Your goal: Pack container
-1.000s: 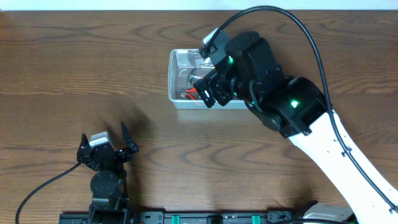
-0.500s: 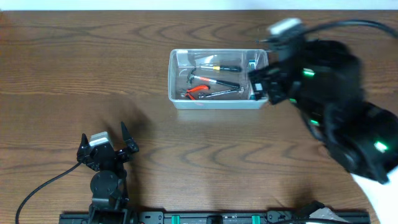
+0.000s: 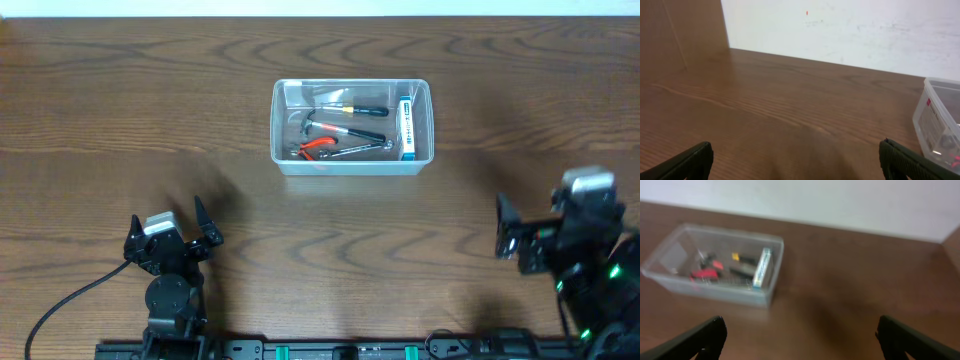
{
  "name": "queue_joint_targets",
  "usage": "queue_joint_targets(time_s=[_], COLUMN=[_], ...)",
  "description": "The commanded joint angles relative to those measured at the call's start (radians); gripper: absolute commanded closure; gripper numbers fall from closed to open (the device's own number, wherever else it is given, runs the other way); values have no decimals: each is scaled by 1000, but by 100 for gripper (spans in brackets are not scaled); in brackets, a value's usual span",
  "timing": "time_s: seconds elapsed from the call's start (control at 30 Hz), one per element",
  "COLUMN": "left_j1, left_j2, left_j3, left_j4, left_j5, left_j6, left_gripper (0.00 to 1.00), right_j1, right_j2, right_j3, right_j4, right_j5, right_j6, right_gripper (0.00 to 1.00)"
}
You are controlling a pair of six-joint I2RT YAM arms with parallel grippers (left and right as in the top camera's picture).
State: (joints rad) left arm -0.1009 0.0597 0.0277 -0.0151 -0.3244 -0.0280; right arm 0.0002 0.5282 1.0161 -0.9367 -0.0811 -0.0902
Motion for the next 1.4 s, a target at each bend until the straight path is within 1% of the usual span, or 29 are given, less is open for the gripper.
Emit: queue_joint_targets(time_s=[0.0, 0.13, 0.2, 0.37, 0.73, 1.0, 1.37], left_j1=[2, 2, 2, 2, 2, 2, 2], left_j2=[-3, -3, -3, -3, -3, -3, -3], left_j3=[-24, -24, -24, -24, -24, -24, -24], left_j4=[-26, -26, -26, -26, -26, -26, -26], left_j5=[-17, -17, -17, -17, -17, -17, -17], left_j6=[2, 2, 2, 2, 2, 2, 2], left_gripper=[2, 2, 2, 2, 2, 2, 2], right_j1=[-26, -25, -25, -25, -25, -25, -25], right_j2=[-120, -269, -317, -368, -383, -517, -523], right_j3=[-179, -412, -499, -644, -768, -839, -852], right_j4=[29, 102, 136, 209, 250, 249, 249], right_j5=[-31, -97, -129, -140, -141, -141, -140], right_j6=[-15, -15, -15, -4, 0, 1, 0], right_gripper=[1, 1, 1, 1, 1, 1, 1])
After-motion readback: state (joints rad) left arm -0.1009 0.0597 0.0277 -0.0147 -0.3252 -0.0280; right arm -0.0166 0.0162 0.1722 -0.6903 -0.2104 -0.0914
